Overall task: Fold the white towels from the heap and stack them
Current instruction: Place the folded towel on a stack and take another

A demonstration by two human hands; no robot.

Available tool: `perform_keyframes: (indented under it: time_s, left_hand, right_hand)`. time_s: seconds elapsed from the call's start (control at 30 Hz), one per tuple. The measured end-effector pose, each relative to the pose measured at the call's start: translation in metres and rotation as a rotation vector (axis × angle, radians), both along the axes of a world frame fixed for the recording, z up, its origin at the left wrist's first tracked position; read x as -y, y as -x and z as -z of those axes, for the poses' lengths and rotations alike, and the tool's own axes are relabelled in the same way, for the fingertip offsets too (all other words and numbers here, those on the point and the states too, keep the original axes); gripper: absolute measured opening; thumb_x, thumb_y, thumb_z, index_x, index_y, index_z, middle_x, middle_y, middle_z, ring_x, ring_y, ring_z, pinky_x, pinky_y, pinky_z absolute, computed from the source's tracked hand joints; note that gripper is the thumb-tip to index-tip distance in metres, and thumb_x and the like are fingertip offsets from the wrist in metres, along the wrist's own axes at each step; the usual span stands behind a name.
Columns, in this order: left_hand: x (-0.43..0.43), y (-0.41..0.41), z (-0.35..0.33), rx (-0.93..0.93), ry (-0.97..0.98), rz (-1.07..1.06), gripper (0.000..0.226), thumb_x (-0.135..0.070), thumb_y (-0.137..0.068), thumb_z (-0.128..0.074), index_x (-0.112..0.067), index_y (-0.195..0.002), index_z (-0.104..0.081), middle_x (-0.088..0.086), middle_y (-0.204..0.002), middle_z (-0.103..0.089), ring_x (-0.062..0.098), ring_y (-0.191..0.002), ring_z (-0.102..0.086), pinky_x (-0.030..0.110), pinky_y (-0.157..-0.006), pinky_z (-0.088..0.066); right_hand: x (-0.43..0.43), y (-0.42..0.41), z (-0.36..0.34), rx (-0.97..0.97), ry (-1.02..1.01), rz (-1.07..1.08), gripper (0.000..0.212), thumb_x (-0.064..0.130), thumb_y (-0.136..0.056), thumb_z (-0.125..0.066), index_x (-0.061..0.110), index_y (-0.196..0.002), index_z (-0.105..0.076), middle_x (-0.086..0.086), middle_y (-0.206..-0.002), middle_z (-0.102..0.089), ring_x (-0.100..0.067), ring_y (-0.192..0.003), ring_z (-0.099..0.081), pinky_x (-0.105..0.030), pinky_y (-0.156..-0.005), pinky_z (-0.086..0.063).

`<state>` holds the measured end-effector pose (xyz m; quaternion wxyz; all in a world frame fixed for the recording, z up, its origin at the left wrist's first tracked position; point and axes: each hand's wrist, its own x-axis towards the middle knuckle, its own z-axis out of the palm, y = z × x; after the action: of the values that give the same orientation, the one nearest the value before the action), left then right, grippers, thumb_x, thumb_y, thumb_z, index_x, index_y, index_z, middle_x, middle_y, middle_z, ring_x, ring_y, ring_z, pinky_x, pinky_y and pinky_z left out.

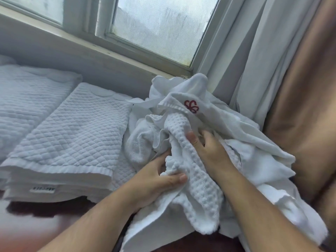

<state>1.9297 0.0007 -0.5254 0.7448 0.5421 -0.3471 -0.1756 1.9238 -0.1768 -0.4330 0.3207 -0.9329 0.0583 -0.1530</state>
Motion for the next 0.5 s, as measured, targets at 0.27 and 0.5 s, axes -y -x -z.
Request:
perform_keyframes:
  time_s: [0.27,0.5]
  left_hand:
    - [-0.001,0.012,-0.008,-0.092,-0.013,-0.047,0.032,-0.028,-0.086,-0.076,-0.020,-0.116,-0.068,0.008,-0.116,-0.073,0.026,-0.110,-0.069,0.037,-0.093,-0.055]
    - [-0.019,0.054,-0.047,0.127,-0.112,-0.176,0.016,-0.024,-0.087,-0.079,-0.026,-0.101,-0.073,0.001,-0.105,-0.075,0.015,-0.099,-0.072,0.024,-0.082,-0.056]
  right_hand:
    - [-0.008,0.041,0.034,0.288,-0.322,0.097,0.072,0.085,-0.078,-0.052,0.028,-0.122,-0.053,0.011,-0.102,-0.067,0.010,-0.091,-0.063,-0.012,-0.073,-0.047]
    - [-0.017,0.089,0.016,0.295,-0.460,-0.188,0.045,0.066,-0.094,-0.041,0.035,-0.104,-0.072,0.008,-0.105,-0.076,-0.006,-0.099,-0.071,-0.023,-0.081,-0.057]
